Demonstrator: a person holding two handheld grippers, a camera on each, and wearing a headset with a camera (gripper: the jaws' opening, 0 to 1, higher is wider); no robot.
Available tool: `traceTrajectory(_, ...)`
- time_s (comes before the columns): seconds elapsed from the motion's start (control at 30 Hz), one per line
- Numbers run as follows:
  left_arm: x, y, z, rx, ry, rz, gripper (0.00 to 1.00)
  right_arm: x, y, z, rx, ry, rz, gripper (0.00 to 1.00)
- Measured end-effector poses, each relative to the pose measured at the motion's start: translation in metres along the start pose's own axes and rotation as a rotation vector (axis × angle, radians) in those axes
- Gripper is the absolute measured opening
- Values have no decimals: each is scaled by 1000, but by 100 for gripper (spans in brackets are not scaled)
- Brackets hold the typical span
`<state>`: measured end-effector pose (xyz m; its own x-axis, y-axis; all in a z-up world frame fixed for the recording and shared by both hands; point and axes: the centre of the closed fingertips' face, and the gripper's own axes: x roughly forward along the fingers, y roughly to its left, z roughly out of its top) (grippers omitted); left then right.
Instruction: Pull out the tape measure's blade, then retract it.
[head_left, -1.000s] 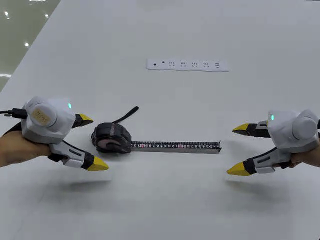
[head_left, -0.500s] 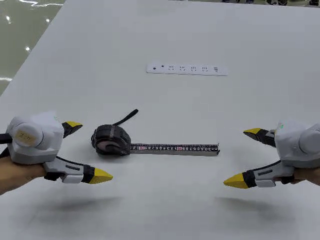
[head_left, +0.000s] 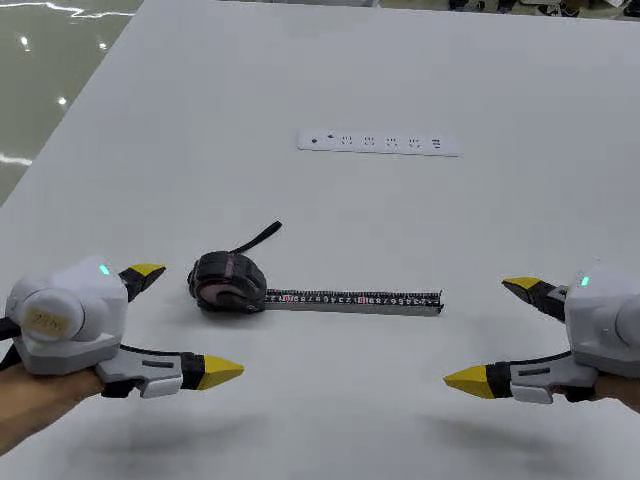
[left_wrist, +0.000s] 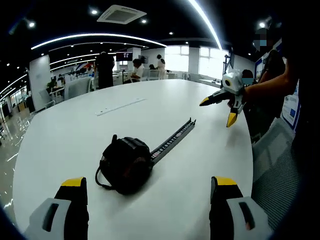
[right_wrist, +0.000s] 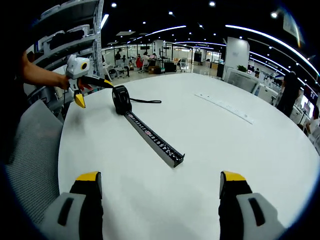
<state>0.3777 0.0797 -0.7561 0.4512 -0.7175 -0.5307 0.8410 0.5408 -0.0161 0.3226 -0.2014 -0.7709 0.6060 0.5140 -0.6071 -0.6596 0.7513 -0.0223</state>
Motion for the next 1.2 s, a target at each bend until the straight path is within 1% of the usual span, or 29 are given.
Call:
traceTrajectory(0.03,-1,0,1,1,-7,12,100,-1,1,0,1,-1,-5,100)
traceTrajectory(0.1,-2,-3,2,-6,-18,19,100,-2,5,1,13,-9,-14,100)
traceTrajectory(0.17,-4,-4,3,-7,-25,36,100,-3,3,1,13,-14,-29,100)
traceTrajectory(0.27,-5,-4,4,-23,-37,55,100,-4,5,1,32,-14,-52,99)
traceTrajectory(0.3,-5,-4,4,-29,-39,69,100,-4,6,1,34,-18,-55,99)
traceTrajectory(0.37,-6,-4,3,-64,-42,91,100,-4,9,2,48,-27,-69,99)
traceTrajectory(0.43,-7,-5,3,-73,-52,110,100,-4,13,3,57,-33,-83,98)
traceTrajectory(0.47,-7,-6,2,-79,-49,116,100,-4,15,4,67,-36,-97,98)
traceTrajectory(0.53,-6,-8,2,-81,-42,126,100,-4,18,4,78,-38,-109,98)
traceTrajectory(0.57,-6,-9,3,-75,-42,139,100,-4,21,4,83,-41,-115,98)
traceTrajectory(0.7,-7,-9,3,-74,-43,144,100,-4,21,4,84,-42,-118,97)
traceTrajectory(0.8,-8,-9,6,-114,-58,171,100,-5,30,5,95,-42,-134,97)
traceTrajectory(0.83,-11,-14,6,-130,-70,197,100,-7,37,10,115,-57,-161,97)
traceTrajectory(0.9,-12,-16,7,-128,-78,207,100,-8,40,13,112,-60,-179,97)
traceTrajectory(0.97,-12,-17,8,-127,-76,200,100,-7,44,14,112,-61,-180,96)
traceTrajectory(1.03,-13,-19,9,-128,-75,204,100,-7,47,15,114,-61,-187,96)
traceTrajectory(1.07,-14,-17,11,-116,-79,223,100,-7,49,15,116,-61,-187,96)
traceTrajectory(1.17,-15,-21,15,-112,-90,225,100,-8,53,16,128,-64,-200,95)
traceTrajectory(1.2,-15,-22,14,-111,-90,228,100,-8,54,17,135,-67,-201,95)
